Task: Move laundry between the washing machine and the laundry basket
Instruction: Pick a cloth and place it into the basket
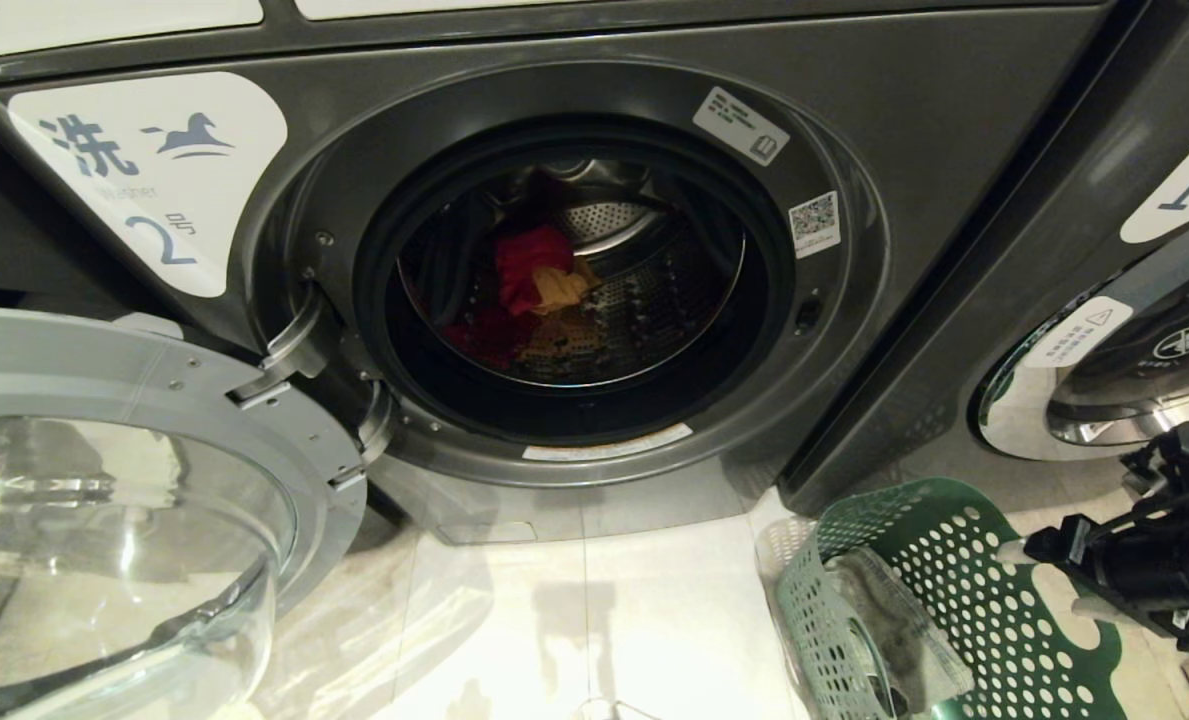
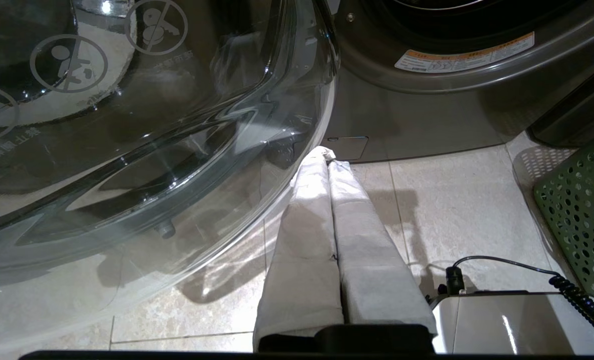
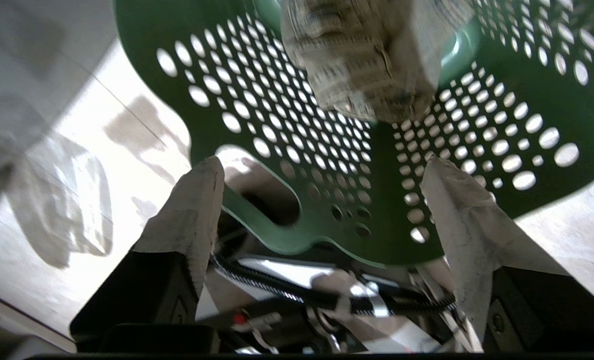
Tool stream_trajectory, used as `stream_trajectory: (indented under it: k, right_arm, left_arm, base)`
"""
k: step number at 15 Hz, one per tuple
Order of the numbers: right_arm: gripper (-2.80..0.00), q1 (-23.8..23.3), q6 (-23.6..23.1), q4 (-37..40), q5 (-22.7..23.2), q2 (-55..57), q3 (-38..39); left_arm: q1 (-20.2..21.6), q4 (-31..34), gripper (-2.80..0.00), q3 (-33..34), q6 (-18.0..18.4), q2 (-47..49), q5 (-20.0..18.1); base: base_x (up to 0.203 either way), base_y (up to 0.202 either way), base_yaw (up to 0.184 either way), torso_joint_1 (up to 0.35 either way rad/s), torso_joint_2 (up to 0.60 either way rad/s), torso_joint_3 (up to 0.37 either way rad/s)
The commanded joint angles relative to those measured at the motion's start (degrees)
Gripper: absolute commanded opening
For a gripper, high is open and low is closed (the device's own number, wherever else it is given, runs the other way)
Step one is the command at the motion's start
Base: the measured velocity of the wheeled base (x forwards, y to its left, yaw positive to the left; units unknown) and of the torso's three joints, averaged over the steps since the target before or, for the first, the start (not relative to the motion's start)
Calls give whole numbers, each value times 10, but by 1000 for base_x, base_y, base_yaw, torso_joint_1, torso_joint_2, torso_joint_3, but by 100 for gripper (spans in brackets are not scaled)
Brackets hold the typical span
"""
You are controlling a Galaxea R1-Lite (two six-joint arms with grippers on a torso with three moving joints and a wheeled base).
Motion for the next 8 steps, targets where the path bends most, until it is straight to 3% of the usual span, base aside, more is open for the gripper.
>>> stream_trajectory:
  k: [1,3,4,8]
  right_arm:
    - [0,0,-19,0,1,-33,40]
    - [0,8,-36,0,2,-78,74]
    - [-280,24,-38,0,2,-104,92]
    - [-280,106,-45,13,0,-192,117]
  left_arm:
    - [0,1,-280,0,0,1,0]
    - [0,0,-280,0,0,1,0]
    - [0,0,-280,0,0,1,0]
    - [0,0,-280,0,0,1,0]
  base:
    - [0,0,0,0,0,0]
    - [0,0,0,0,0,0]
    - [0,0,0,0,0,0]
    - [0,0,0,0,0,0]
